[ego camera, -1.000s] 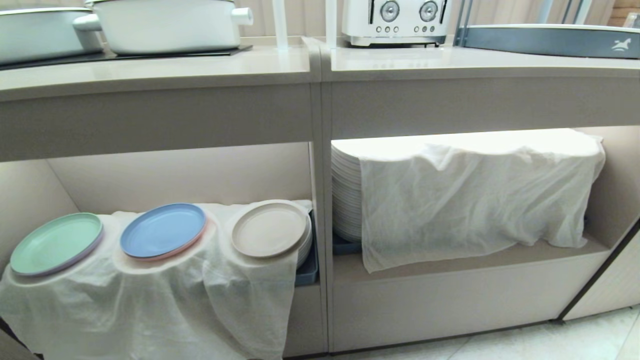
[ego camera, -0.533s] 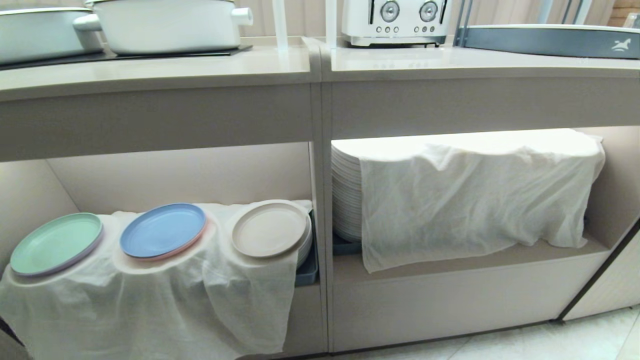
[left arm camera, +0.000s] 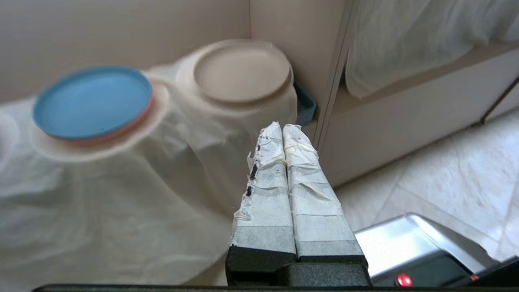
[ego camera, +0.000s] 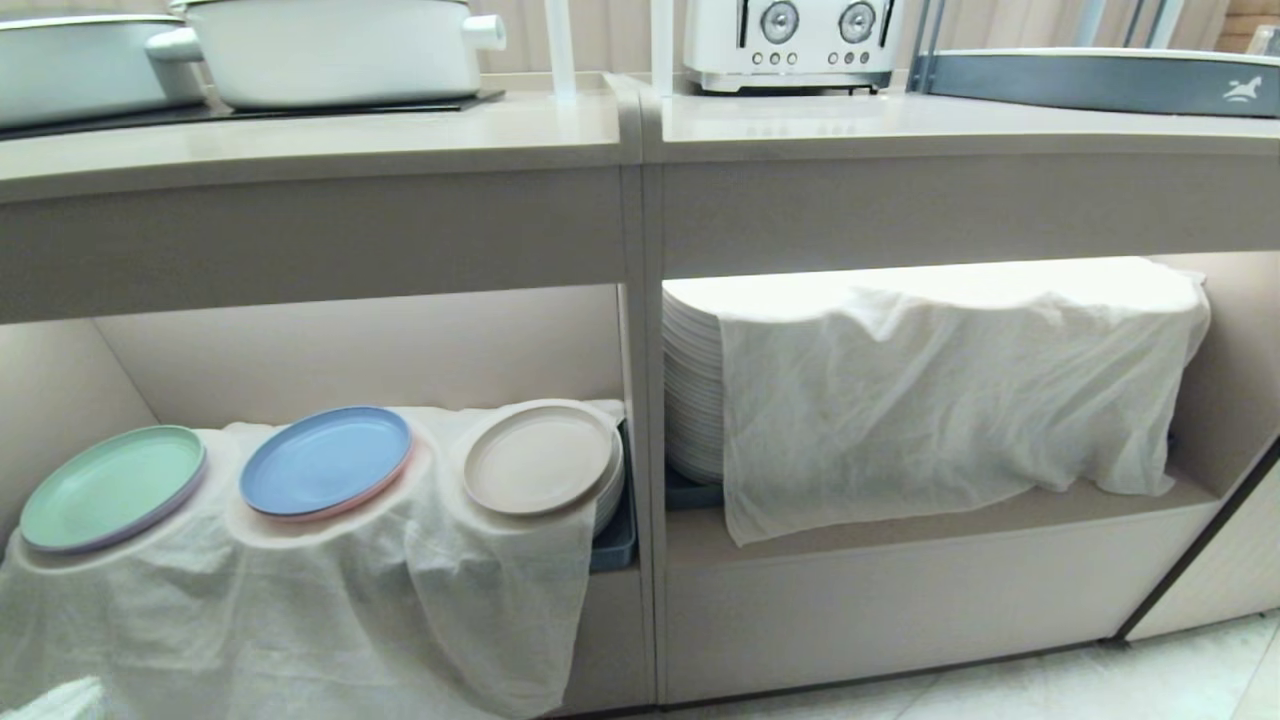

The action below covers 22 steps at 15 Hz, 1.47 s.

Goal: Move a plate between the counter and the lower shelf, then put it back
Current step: Pick up the plate in the cupboard

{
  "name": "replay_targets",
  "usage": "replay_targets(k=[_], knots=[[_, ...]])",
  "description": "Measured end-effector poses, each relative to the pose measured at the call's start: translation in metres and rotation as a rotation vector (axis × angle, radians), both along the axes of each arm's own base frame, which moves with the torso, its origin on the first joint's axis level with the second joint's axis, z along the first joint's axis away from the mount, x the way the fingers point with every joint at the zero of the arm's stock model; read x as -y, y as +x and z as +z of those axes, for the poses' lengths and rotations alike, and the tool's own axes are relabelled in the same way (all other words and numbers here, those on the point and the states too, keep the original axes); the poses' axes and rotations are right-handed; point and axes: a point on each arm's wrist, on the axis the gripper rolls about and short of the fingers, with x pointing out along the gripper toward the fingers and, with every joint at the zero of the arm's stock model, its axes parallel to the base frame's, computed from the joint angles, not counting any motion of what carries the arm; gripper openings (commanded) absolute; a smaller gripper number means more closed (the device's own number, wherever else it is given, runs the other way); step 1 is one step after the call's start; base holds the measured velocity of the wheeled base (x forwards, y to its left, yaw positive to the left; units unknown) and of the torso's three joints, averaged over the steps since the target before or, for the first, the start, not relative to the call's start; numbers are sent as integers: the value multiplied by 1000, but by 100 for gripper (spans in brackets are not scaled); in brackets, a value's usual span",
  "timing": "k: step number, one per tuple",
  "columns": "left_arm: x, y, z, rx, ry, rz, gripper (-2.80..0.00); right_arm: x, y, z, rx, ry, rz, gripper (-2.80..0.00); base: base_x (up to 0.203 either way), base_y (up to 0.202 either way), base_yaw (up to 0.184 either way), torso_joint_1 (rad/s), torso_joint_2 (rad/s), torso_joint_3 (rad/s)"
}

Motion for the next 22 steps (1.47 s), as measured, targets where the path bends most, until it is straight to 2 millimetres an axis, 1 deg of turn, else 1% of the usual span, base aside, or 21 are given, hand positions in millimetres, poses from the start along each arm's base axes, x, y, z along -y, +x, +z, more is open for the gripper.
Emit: replay_targets(k=[2,5,9,11,13,15,17,19,22], knots=[[0,21,1,-115,2,2,-280,0,0,0,0,0,0,-280,0,0,0,0,0,0],[0,52,-5,-296,17,28,-280,0,0,0,0,0,0,-280,0,0,0,0,0,0],[3,92,-23,-527,30,18,-280,0,0,0,0,0,0,-280,0,0,0,0,0,0],[6,116,-33,-592,36,30,-280,0,0,0,0,0,0,-280,0,0,0,0,0,0],[9,143,-45,-631,49,79,-280,0,0,0,0,0,0,-280,0,0,0,0,0,0],[20,172,-55,-639,30,160,-280,0,0,0,0,-1,0,-280,0,0,0,0,0,0],[39,195,-60,-633,-44,251,-280,0,0,0,1,0,0,-280,0,0,0,0,0,0],[57,210,-66,-668,-128,344,-280,0,0,0,0,0,0,-280,0,0,0,0,0,0],[75,227,-77,-731,-204,472,-280,0,0,0,0,0,0,-280,0,0,0,0,0,0]])
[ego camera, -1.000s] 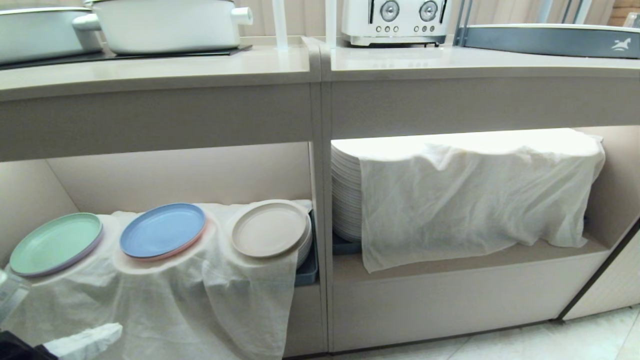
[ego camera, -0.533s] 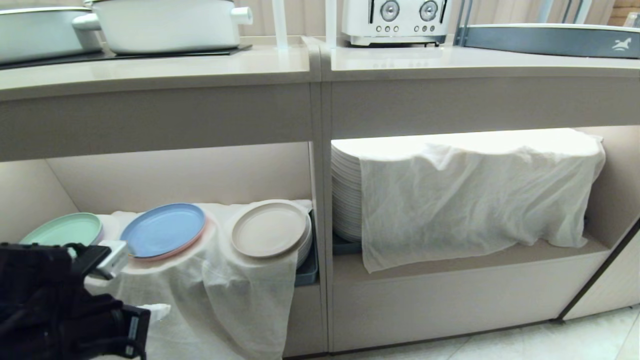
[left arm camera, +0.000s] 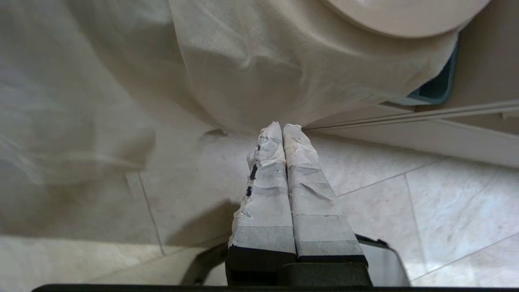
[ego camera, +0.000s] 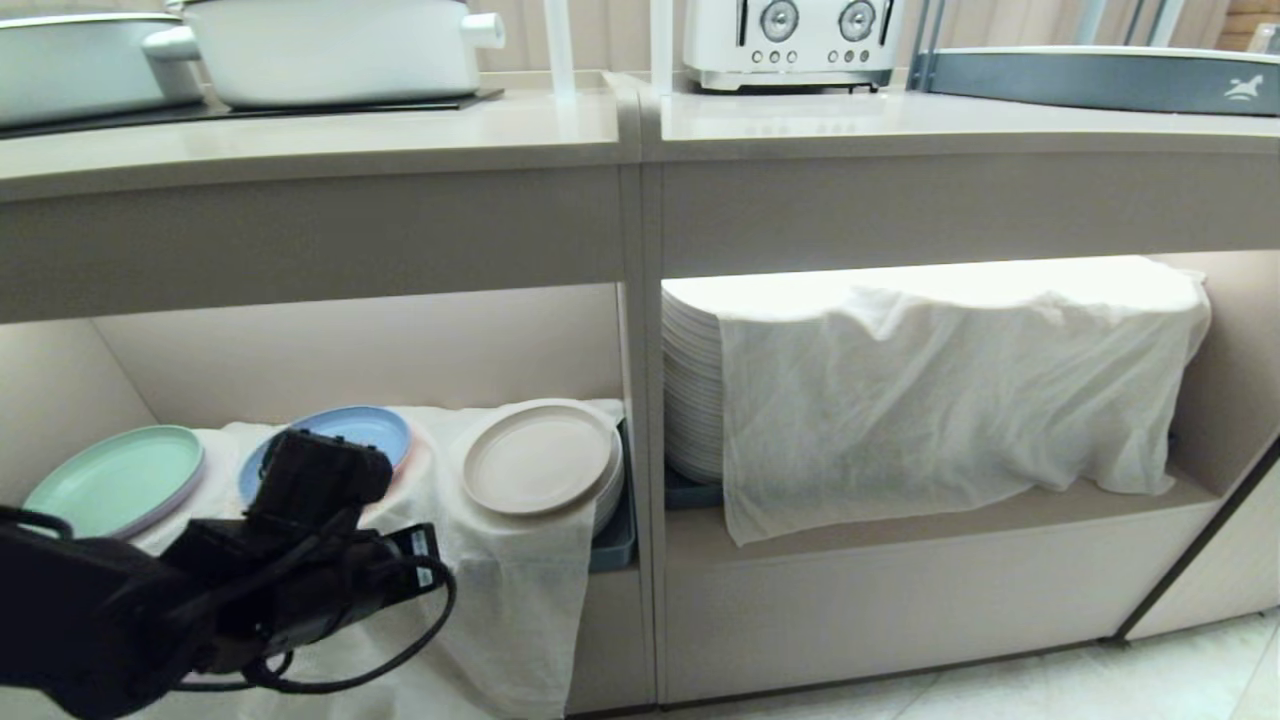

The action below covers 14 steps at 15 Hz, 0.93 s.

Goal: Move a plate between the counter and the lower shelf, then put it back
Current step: Pick up the plate in the cupboard

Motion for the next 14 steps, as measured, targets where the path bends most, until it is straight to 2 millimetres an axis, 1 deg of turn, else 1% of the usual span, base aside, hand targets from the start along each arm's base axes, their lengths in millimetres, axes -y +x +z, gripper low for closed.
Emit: replay_targets(k=[2,6,9,14], knots=[[6,10,-2,-29,-36,59,-280,0,0,0,0,0,0,-280,0,0,0,0,0,0],[18,37,6,-53,-90,168,-280,0,0,0,0,0,0,-280,0,0,0,0,0,0],[23,48,5,-70,-86,191,-280,0,0,0,0,0,0,-280,0,0,0,0,0,0],[28,60,4,-62,-112,214,-280,0,0,0,0,0,0,-280,0,0,0,0,0,0]])
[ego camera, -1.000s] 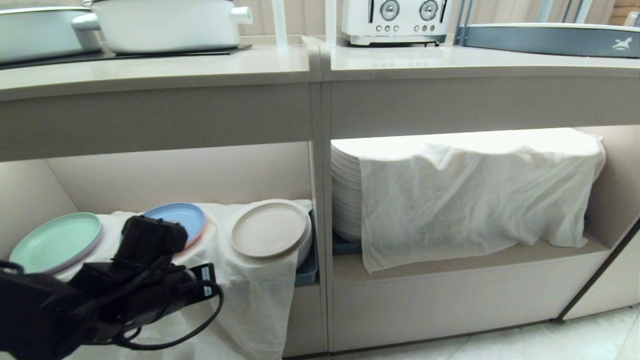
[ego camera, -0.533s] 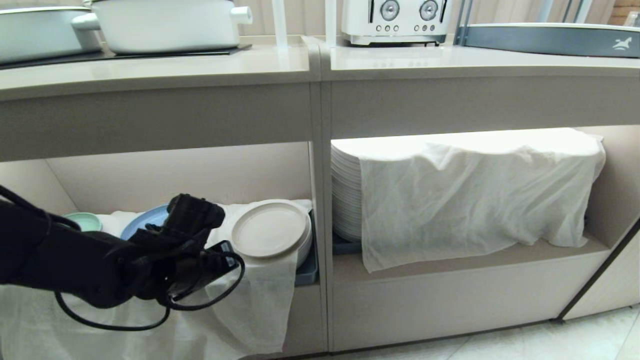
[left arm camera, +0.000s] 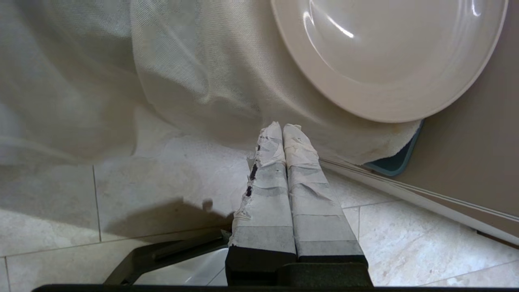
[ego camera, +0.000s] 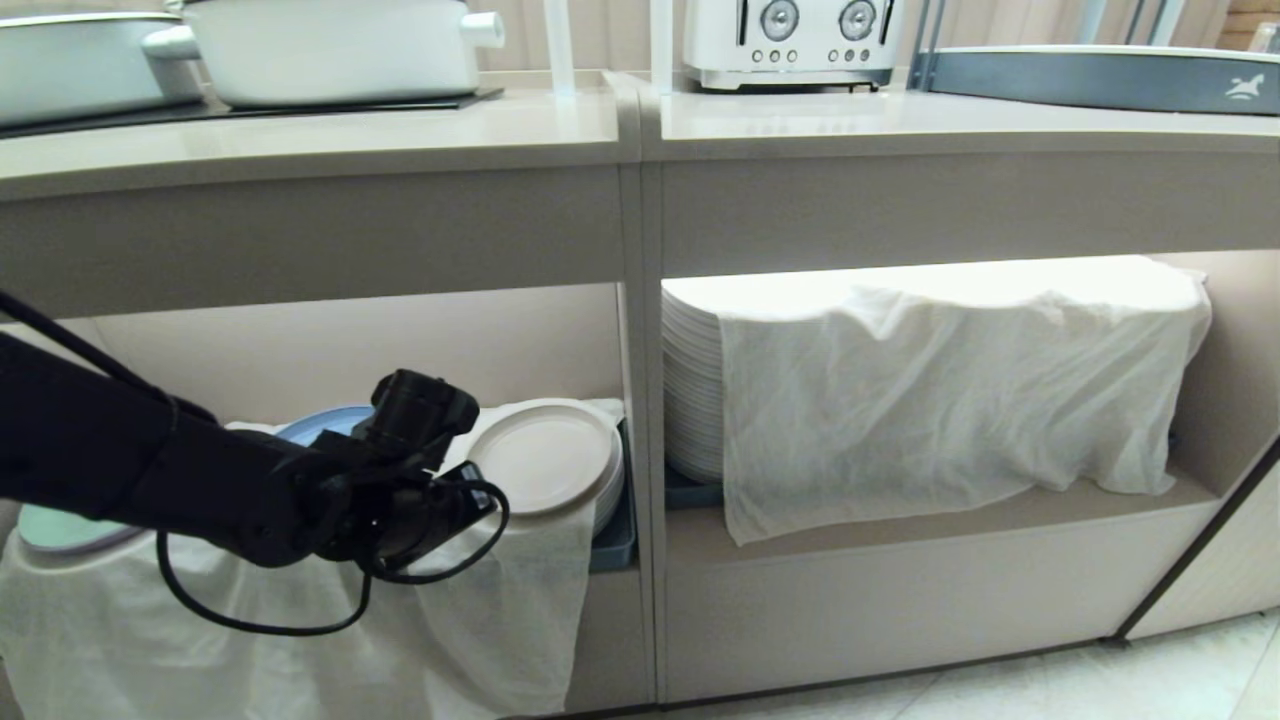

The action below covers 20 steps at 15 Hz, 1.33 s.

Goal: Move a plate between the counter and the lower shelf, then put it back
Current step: Pick up the plate in the cupboard

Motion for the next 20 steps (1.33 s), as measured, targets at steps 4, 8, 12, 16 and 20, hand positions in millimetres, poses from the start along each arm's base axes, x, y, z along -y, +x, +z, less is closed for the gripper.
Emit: replay_targets(k=[4,8,12,16,20], knots=[[3,7,-6,-6,2,2,-280,0,0,0,0,0,0,-280,0,0,0,0,0,0],[8,19,-6,6,-14,15,-280,0,0,0,0,0,0,-280,0,0,0,0,0,0],[11,28,-7,14,-20,18,0,0,0,0,0,0,0,-280,0,0,0,0,0,0],[12,30,-14,0,-28,37,0,0,0,0,0,0,0,-280,0,0,0,0,0,0],[14,35,-18,-3,-23,41,0,0,0,0,0,0,0,-280,0,0,0,0,0,0]])
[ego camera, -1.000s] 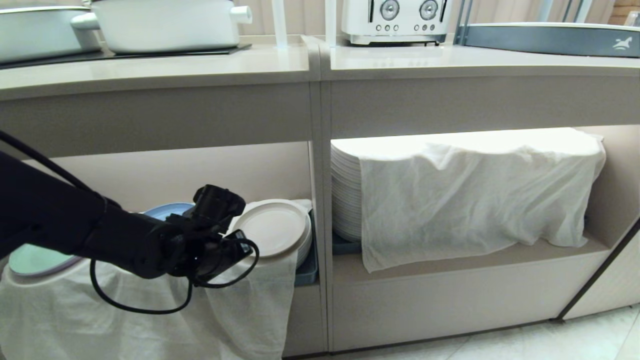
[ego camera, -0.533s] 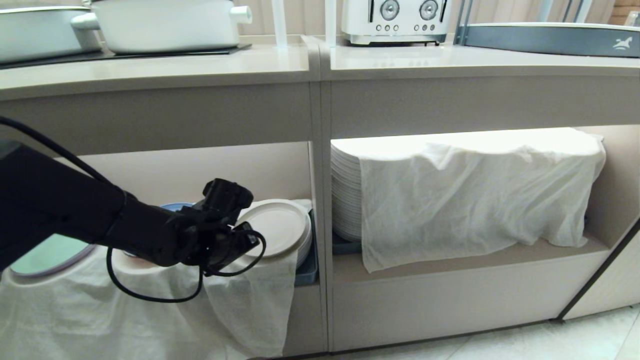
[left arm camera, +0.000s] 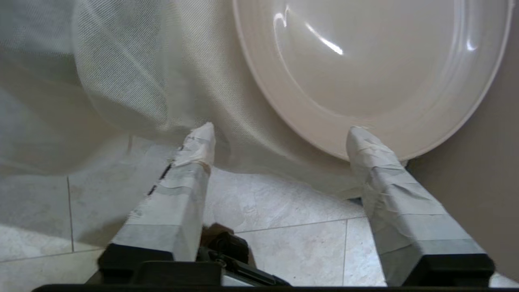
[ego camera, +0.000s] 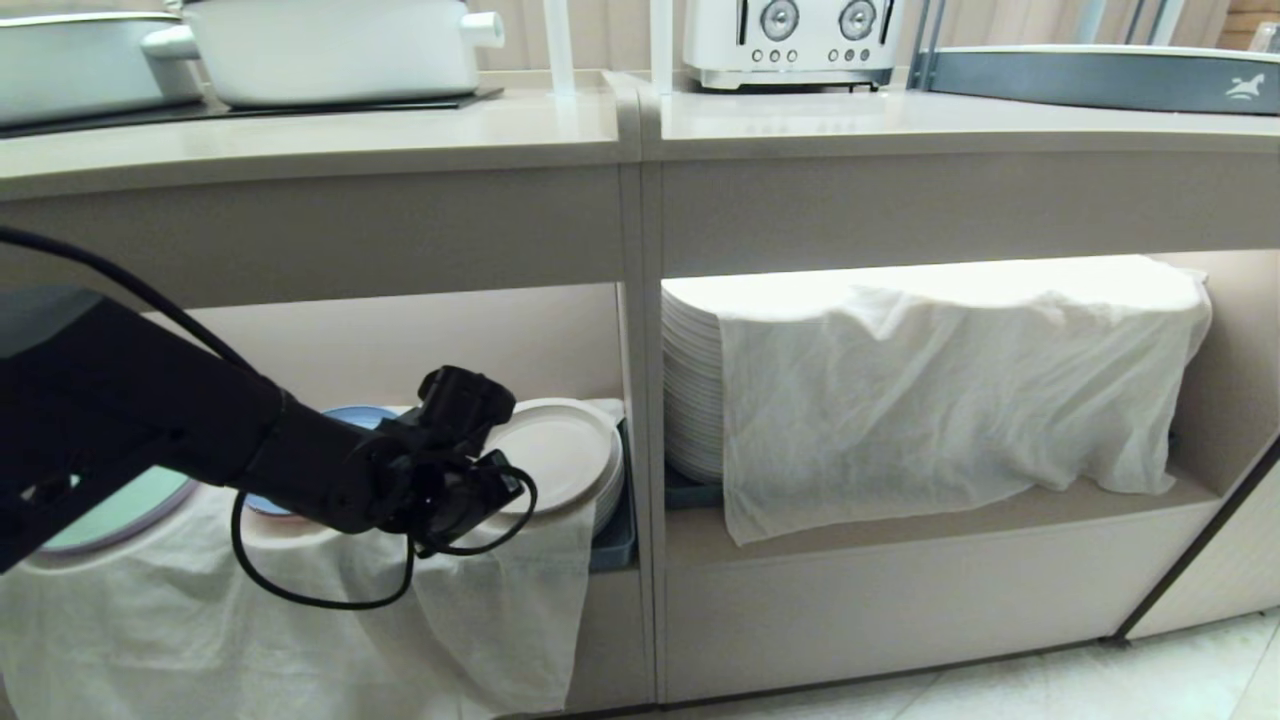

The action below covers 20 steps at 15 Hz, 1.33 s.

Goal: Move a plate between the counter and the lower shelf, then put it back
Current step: Pick up the plate in the cupboard

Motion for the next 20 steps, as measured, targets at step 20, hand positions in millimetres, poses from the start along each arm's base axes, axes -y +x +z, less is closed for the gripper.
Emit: replay_targets(k=[20], knots=[[15,51,-29,24,-10,74,0,0,0,0,0,0,0,-280,0,0,0,0,0,0]])
